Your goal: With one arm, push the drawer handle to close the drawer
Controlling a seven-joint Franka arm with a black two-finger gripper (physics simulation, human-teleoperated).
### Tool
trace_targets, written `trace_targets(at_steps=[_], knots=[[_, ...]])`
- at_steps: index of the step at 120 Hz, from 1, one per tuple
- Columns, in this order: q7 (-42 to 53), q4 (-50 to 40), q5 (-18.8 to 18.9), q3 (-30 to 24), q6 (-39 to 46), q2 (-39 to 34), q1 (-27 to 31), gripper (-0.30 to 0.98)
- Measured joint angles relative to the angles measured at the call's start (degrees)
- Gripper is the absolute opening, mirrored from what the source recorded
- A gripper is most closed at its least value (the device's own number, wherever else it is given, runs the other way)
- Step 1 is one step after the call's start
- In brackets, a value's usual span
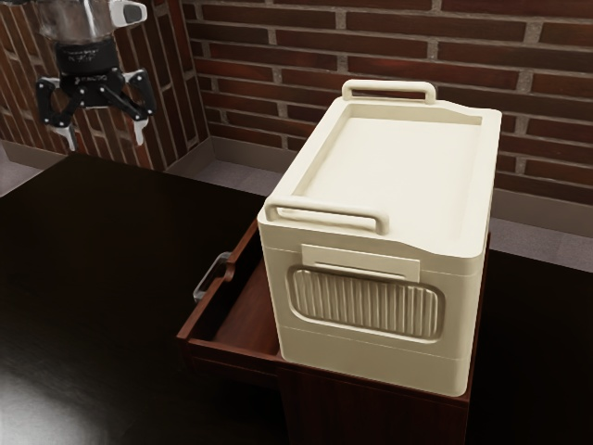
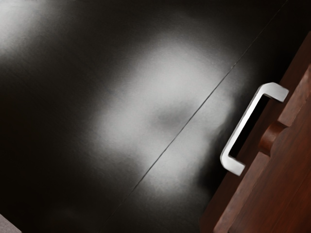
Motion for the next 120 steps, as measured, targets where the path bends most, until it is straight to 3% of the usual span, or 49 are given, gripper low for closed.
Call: trace_targets(at_steps=[20, 34, 57, 82, 100, 120], knots=[[-7.7, -0.9, 0.1, -1.1, 6.0, 0.0, 0.2, 0.69], [-4.5, -1.0, 0.8, -2.8, 8.2, -0.4, -0.3, 0.69], [17.2, 0.2, 2.2, -3.6, 12.3, 2.6, 0.1, 0.66], [42.3, -0.2, -1.9, -3.8, 15.6, 2.5, -0.2, 0.20], [56.5, -0.9, -2.0, -3.7, 16.6, 2.9, -0.1, 0.02], [71.5, -22.8, 1.4, -1.3, 27.5, -5.0, -0.2, -0.05]])
